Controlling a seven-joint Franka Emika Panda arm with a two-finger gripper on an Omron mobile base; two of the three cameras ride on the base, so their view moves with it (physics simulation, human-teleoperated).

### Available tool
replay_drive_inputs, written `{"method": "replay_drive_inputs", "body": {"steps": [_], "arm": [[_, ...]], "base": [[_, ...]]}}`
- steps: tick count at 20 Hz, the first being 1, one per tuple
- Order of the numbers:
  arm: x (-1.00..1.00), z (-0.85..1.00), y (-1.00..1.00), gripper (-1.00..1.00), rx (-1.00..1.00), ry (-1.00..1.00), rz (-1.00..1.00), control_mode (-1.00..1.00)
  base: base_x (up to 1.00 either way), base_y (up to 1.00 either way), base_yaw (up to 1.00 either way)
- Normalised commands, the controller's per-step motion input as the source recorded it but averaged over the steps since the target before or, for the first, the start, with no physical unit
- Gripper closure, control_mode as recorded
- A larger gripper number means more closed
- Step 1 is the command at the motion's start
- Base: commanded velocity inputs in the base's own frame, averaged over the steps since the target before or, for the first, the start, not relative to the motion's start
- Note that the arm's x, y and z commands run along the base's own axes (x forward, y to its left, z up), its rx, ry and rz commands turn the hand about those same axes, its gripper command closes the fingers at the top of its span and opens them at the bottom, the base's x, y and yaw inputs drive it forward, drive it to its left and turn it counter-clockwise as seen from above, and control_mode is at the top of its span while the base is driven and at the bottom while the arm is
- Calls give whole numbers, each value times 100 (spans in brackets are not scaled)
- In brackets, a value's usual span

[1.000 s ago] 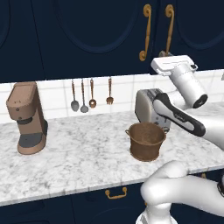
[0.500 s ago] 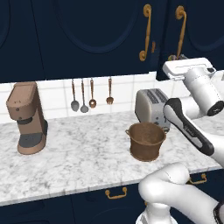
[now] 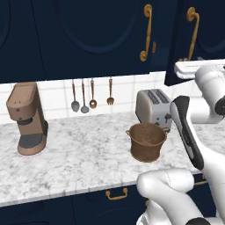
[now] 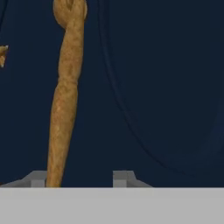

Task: Open the cabinet, pick up the bread from the cabinet and place it in the basket. Then move the basket to the dining counter.

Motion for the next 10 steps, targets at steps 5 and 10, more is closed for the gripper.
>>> {"method": "replay_drive_inputs", "body": {"steps": [5, 10], "arm": [[-100, 55, -88, 100, 0, 16, -26, -100], [-100, 44, -93, 100, 0, 13, -24, -100]], "base": [[0, 0, 0], [0, 0, 0]]}}
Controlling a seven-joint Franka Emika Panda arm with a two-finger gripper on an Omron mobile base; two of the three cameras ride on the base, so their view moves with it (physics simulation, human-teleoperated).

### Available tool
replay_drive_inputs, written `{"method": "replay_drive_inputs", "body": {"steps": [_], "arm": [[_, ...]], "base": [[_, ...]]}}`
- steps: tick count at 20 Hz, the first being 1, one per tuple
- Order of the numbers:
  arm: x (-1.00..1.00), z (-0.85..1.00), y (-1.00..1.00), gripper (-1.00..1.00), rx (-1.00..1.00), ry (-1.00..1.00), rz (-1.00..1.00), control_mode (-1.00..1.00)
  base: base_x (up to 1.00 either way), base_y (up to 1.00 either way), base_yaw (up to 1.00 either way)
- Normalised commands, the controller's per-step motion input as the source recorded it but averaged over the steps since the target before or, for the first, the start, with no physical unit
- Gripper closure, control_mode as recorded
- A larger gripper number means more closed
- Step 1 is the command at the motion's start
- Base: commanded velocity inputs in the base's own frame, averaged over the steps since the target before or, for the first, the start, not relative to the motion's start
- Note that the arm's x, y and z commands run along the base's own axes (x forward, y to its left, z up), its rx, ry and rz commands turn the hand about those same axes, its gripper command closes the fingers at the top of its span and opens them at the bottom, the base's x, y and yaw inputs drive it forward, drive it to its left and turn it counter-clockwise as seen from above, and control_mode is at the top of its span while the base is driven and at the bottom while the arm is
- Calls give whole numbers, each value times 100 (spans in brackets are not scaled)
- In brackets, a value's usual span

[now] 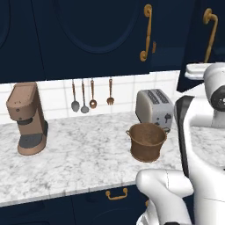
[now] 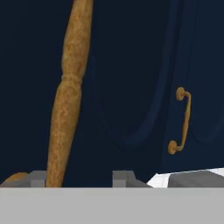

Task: Open the cabinet, pick up the bread from the cabinet and place it in the basket. Then move the basket to the dining counter.

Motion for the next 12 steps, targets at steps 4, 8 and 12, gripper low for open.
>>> {"method": "replay_drive_inputs", "body": {"steps": [4, 8, 12], "arm": [[-100, 28, -96, 100, 1, 6, -20, -100], [-100, 16, -56, 100, 0, 0, -8, -100], [-99, 2, -13, -100, 0, 0, -1, -100]], "base": [[0, 0, 0], [0, 0, 0], [0, 0, 0]]}}
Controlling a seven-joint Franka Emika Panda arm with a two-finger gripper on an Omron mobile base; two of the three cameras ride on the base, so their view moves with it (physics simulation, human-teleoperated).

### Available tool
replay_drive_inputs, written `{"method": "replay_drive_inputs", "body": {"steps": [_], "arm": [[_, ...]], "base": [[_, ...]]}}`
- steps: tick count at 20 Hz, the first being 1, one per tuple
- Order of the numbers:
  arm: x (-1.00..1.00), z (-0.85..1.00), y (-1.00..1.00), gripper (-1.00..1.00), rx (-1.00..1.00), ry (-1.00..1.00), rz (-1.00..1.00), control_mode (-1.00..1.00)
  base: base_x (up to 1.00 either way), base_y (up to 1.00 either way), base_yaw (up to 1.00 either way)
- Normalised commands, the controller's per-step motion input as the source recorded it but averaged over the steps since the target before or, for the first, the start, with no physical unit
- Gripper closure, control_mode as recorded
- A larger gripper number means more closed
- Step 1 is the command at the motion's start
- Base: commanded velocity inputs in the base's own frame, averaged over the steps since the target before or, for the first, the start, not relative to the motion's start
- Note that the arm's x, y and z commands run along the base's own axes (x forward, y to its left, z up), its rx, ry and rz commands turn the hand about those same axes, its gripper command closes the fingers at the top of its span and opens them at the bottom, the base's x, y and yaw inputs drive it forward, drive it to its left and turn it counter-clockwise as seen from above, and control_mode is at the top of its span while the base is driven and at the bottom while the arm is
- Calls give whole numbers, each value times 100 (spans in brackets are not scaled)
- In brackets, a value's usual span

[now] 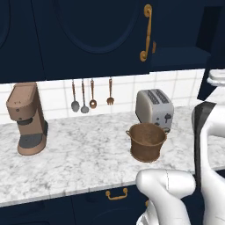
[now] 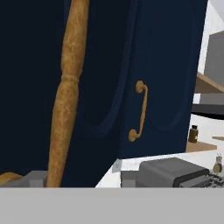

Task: Open the cabinet, pick up the bread from the cabinet and place it in the basket. Then move the basket to the dining counter.

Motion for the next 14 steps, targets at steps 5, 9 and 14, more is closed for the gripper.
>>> {"method": "replay_drive_inputs", "body": {"steps": [5, 9, 14], "arm": [[-100, 0, 41, -100, -1, 4, 0, -100], [-100, 0, 97, -100, -7, 8, -3, -100], [-49, 6, 100, -100, -10, 1, -11, -100]], "base": [[0, 0, 0], [0, 0, 0], [0, 0, 0]]}}
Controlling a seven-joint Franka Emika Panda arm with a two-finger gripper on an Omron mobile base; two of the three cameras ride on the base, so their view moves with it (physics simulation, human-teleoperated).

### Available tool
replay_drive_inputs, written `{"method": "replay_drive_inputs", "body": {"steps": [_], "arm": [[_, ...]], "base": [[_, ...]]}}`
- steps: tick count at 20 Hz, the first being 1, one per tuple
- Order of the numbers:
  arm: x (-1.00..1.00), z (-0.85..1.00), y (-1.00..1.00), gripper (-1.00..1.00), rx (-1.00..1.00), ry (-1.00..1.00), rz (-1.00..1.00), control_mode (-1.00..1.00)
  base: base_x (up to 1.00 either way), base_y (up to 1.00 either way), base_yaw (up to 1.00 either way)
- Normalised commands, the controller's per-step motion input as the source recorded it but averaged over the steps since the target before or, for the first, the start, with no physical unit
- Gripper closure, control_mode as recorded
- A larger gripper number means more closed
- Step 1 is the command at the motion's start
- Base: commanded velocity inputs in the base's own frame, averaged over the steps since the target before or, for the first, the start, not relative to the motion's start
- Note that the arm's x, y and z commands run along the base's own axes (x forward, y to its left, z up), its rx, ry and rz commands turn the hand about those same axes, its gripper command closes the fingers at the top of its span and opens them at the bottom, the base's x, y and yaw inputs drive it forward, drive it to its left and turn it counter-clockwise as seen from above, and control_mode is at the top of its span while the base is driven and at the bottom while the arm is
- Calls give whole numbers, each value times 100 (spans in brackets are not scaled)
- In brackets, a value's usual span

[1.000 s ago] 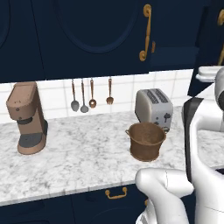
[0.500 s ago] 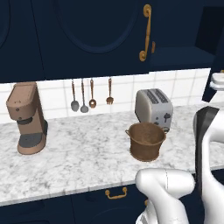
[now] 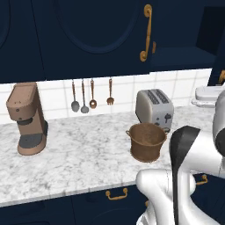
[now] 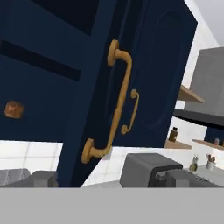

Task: Open the cabinet, pick up the bread from the cabinet and place it in the basket. Then move the basket to the dining counter.

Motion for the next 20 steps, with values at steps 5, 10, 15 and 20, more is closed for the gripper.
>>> {"method": "replay_drive_inputs", "body": {"steps": [5, 10, 15, 20], "arm": [[71, 11, 70, -100, -2, 0, -27, -100], [96, 1, 9, -100, 3, 0, -24, -100], [84, -12, -33, -100, 10, -3, -6, -100], [13, -31, -54, -100, 3, -15, 0, -100]], "base": [[0, 0, 0], [0, 0, 0], [0, 0, 0], [0, 0, 0]]}}
